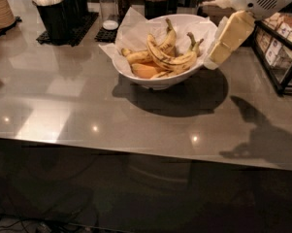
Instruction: Pick banana from white bowl
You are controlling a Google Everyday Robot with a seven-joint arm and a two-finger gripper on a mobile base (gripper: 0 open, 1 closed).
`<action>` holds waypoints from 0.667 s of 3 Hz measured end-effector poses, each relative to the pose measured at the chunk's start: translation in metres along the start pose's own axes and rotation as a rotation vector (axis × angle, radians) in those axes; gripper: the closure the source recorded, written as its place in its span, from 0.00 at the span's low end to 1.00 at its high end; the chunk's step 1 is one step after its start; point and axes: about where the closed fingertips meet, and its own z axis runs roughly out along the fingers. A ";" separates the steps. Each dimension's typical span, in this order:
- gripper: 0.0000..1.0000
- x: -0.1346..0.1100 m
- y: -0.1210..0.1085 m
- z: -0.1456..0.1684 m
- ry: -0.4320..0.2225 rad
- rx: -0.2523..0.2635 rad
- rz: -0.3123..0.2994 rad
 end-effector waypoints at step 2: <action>0.00 -0.021 -0.055 0.067 -0.081 -0.082 0.061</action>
Offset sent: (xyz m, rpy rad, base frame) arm 0.1243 0.0431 -0.0448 0.1645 0.1139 0.0136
